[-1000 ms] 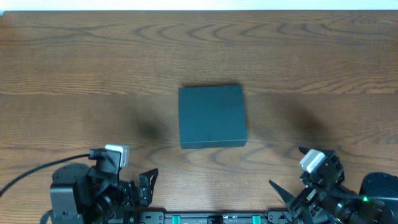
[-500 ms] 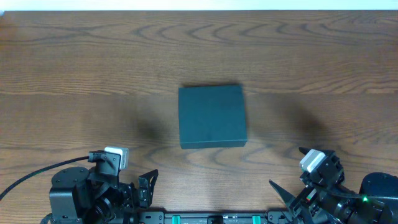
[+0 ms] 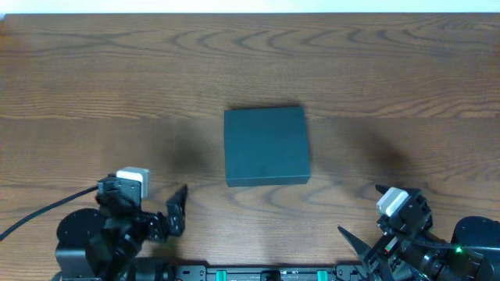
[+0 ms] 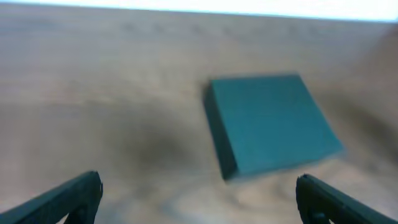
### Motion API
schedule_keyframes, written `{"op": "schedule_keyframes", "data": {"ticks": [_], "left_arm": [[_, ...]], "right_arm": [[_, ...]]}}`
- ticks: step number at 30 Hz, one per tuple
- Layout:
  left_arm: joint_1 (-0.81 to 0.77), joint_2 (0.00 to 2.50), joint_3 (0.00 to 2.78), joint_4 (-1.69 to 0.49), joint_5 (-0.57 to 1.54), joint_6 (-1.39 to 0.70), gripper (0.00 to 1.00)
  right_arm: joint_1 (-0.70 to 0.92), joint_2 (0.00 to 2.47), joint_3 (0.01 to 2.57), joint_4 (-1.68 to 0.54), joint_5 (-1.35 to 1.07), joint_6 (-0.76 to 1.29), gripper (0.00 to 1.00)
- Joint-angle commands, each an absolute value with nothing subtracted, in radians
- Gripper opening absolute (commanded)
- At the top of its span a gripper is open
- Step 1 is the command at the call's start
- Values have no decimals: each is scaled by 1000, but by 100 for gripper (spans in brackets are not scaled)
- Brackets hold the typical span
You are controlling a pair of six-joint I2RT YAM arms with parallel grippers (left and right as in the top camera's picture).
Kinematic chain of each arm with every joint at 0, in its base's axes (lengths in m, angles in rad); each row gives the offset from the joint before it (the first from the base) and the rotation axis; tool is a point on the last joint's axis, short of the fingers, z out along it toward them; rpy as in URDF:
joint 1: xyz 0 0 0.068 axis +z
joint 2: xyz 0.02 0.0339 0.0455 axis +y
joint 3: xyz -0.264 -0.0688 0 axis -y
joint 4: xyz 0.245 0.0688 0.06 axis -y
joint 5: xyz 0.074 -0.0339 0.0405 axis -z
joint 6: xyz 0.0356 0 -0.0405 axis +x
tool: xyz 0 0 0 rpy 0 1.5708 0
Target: Pack container
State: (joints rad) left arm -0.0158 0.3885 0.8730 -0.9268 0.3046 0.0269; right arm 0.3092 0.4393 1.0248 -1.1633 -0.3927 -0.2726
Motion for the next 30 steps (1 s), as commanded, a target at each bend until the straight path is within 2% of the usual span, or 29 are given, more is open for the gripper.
{"op": "schedule_keyframes", "data": {"ticks": [1, 6, 15, 30], "left_arm": [[-17, 319, 779, -870, 163, 34, 99], [-17, 218, 590, -757, 91, 34, 98], [-17, 70, 278, -583, 85, 33, 99], [-17, 2, 146, -536, 58, 34, 99]], "right_arm": [[318, 439, 1019, -1164, -400, -258, 99], [318, 439, 1019, -1164, -400, -259, 99], [318, 439, 1019, -1164, -400, -259, 99], [318, 439, 1019, -1164, -400, -258, 99]]}}
